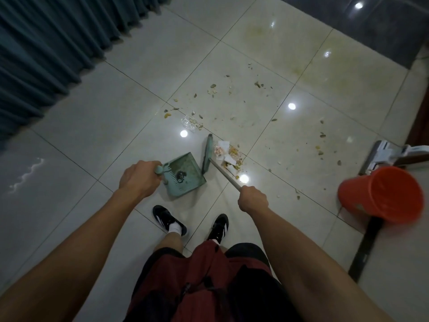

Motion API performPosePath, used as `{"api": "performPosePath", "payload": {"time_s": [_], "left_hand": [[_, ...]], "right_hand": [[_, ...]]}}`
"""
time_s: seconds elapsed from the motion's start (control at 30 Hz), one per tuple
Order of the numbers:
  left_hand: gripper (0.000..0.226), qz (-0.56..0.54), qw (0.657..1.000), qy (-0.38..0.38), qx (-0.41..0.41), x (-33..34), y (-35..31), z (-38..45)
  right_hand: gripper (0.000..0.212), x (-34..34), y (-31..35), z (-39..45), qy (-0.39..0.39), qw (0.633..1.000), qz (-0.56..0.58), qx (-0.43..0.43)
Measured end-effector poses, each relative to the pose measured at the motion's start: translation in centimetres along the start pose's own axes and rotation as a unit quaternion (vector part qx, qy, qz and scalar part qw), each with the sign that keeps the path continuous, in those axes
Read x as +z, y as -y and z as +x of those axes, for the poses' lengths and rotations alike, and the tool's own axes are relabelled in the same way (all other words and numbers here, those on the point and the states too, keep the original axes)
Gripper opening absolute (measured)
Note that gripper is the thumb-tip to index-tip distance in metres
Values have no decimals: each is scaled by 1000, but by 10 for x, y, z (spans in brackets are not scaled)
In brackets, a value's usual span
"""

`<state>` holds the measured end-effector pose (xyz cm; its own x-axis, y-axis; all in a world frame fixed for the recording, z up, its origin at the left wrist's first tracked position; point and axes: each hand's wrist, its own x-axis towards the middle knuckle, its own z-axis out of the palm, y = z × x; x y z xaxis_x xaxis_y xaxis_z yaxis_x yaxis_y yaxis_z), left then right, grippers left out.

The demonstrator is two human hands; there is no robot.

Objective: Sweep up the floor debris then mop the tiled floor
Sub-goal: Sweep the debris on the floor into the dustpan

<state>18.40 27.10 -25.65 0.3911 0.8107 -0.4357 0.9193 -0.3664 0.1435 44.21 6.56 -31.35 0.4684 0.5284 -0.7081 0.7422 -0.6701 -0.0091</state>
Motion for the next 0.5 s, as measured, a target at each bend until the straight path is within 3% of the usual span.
{"api": "performPosePath", "payload": {"time_s": [0.27,0.5], "left_hand": [[12,1,1000,-1,17,-3,8,8],[13,-26,1000,0,7,-19,47,26]], "right_hand": [[32,1,-2,-7,-20,999,7,38],[34,-24,48,1,-43,998,22,30]]}}
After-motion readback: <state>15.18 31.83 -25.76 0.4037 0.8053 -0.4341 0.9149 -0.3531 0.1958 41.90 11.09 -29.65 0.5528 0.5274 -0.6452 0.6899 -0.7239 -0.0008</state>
